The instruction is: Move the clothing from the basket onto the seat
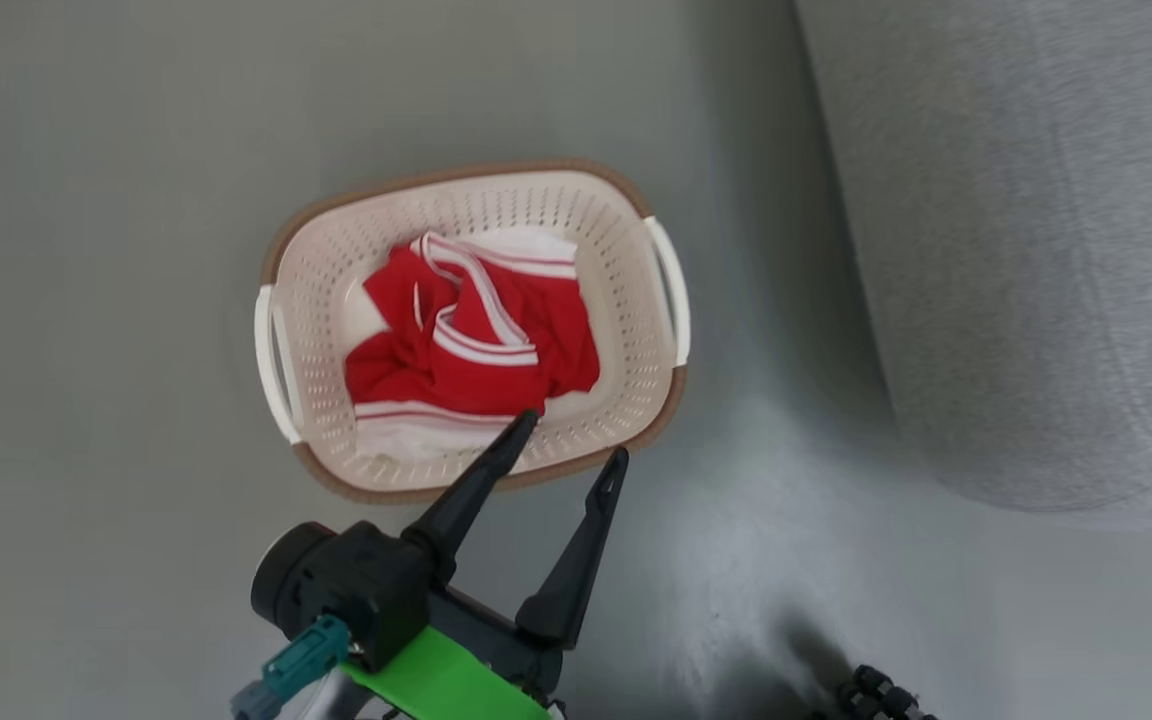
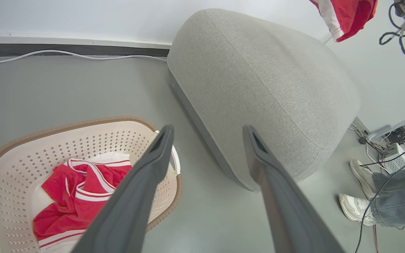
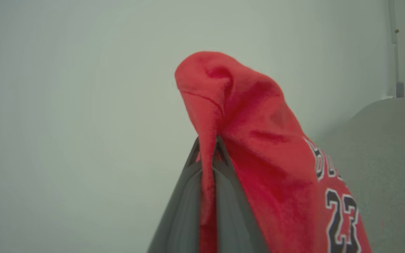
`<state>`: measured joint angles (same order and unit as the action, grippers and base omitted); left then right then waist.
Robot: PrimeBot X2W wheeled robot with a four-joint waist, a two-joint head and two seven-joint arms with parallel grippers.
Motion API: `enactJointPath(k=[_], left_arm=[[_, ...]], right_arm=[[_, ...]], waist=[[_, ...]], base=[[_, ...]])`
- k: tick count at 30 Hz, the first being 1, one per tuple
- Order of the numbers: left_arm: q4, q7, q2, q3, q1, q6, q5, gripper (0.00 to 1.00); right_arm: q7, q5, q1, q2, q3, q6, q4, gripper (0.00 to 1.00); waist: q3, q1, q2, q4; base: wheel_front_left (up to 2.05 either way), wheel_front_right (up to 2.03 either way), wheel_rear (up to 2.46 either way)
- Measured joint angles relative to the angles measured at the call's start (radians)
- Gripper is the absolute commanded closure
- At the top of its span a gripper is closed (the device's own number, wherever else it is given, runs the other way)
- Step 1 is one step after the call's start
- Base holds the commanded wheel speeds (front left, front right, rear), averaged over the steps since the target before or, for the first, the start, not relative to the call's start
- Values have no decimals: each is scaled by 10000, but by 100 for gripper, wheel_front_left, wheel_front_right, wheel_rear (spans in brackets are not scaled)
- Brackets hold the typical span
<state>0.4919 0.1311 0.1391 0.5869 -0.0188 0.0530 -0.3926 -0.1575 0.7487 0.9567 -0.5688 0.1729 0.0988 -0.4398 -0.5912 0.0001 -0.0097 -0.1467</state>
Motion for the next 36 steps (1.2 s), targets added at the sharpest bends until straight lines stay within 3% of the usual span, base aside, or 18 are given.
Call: enactJointPath(k=[13, 19, 26, 27, 28, 29, 30, 31, 36], left_arm=[[759, 4, 351, -412, -483, 0, 606, 0], [938, 13, 508, -635, -1019, -10, 966, 0], [698, 2, 541, -748, -1273, -119, 953, 0], [652, 0, 541, -765, -1317, -173, 942, 0], [593, -15, 541, -807, -1381, -184, 920, 0], [535, -44, 537, -871, -1452, -186, 894, 0], [487, -94, 535, -926, -1512, -188, 867, 0], [426, -136, 531, -945, -1580, -215, 838, 0], [15, -546, 366, -1003, -1953, -441, 560, 0]], right_arm=[[10, -10, 1477, -418, 148, 61, -700, 100], [-178, -554, 1713, -713, -171, 77, -1181, 100], [-372, -1089, 1695, -537, -748, 84, -1883, 100], [-410, -1124, 1691, -529, -796, 84, -1998, 96], [-468, -1177, 1681, -464, -828, 86, -2130, 70], [-502, -1177, 1662, -324, -865, 86, -2274, 56], [-502, -1175, 1640, -142, -917, 86, -2428, 4], [-502, -1177, 1590, 21, -1018, 84, -2552, 0], [-688, -1356, 1452, 385, -1342, -27, -2851, 0]], waist=[[-2074, 1, 0, 455], [-2948, 1, 0, 306], [-3445, 1, 0, -71], [-3490, 0, 0, -136], [-3521, 0, 0, -196], [-3537, 0, 0, -253], [-3537, 1, 0, -305], [-3518, 0, 0, -344], [-3226, 0, 0, -416]], base=[[0, 0, 0], [0, 0, 0], [0, 0, 0], [0, 0, 0], [0, 0, 0], [0, 0, 0], [0, 0, 0], [0, 0, 0], [0, 0, 0]])
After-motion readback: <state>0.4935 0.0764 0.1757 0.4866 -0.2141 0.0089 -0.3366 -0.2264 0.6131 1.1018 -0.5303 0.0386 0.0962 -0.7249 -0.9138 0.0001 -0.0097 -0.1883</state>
